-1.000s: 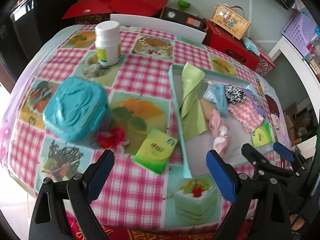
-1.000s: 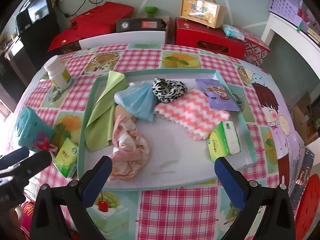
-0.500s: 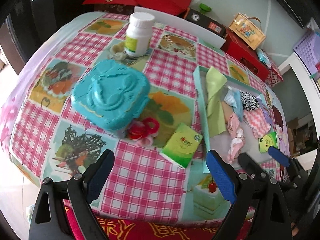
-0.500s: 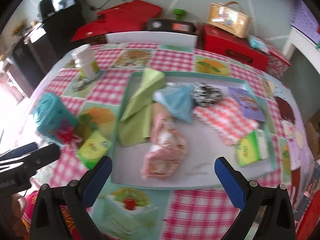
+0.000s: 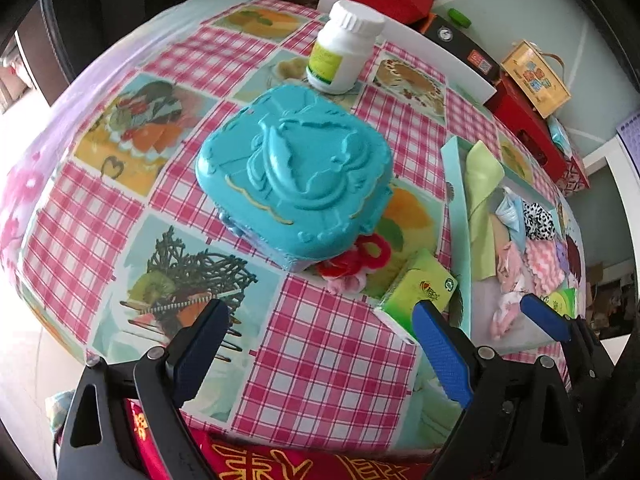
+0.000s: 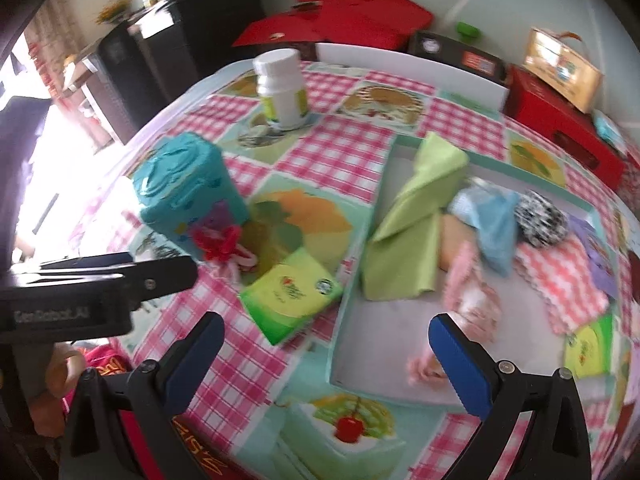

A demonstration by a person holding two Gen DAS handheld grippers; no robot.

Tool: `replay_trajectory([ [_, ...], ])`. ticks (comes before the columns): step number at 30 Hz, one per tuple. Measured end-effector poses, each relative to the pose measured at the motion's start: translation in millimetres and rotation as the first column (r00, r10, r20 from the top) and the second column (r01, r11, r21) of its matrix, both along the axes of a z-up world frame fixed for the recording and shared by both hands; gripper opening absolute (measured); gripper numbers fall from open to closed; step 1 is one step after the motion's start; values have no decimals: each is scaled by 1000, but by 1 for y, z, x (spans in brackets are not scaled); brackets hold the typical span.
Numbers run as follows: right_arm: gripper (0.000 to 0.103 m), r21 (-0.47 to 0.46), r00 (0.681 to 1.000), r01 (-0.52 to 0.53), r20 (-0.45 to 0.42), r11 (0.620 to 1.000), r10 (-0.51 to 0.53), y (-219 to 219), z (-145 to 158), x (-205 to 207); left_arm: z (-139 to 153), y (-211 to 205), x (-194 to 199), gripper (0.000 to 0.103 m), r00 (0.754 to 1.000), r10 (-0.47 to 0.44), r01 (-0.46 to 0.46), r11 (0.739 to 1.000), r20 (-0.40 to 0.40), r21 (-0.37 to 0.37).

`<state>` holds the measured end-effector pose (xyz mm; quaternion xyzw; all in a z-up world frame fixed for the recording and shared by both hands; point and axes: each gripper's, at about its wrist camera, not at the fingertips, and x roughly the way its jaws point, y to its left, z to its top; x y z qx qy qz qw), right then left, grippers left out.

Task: Organize soft objects
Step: 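Move the right gripper to the large green tissue pack and close on it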

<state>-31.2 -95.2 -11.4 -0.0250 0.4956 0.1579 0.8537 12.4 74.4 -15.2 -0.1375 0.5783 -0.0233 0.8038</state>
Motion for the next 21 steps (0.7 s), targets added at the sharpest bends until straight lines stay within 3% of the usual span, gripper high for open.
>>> replay_trajectory([
  [6, 93, -40, 993, -115, 28, 993, 116, 15, 1, 10, -7, 10, 4, 93, 999, 43, -43, 999, -22, 5],
  [14, 91, -104, 967, -255, -11, 961, 255, 41, -10, 21, -19, 9, 10, 93, 996, 53, -54, 999, -65, -8],
  [21, 89, -139, 948, -318, -38, 938, 316, 51, -19, 31, -28, 21, 14, 93, 992, 90, -94, 995, -88, -44],
])
